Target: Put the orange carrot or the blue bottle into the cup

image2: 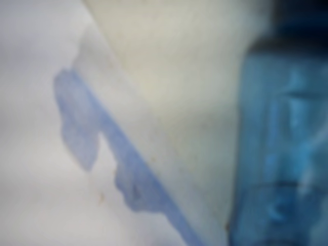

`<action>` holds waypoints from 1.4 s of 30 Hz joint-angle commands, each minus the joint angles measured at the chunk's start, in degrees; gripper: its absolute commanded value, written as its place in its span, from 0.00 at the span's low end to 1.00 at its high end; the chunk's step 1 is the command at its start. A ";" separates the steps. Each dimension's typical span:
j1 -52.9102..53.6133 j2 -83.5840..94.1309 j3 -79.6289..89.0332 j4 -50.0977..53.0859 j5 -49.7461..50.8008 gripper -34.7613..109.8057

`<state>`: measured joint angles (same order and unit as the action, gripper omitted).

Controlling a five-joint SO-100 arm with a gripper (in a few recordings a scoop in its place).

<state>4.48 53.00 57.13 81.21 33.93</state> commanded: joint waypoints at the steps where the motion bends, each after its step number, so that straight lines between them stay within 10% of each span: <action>1: 1.23 4.57 -5.45 -0.18 0.26 0.61; 18: 1.23 3.78 -5.36 -0.18 0.44 0.61; 42: 0.97 4.57 -5.36 -0.18 0.26 0.35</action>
<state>4.48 53.00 57.13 81.21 33.93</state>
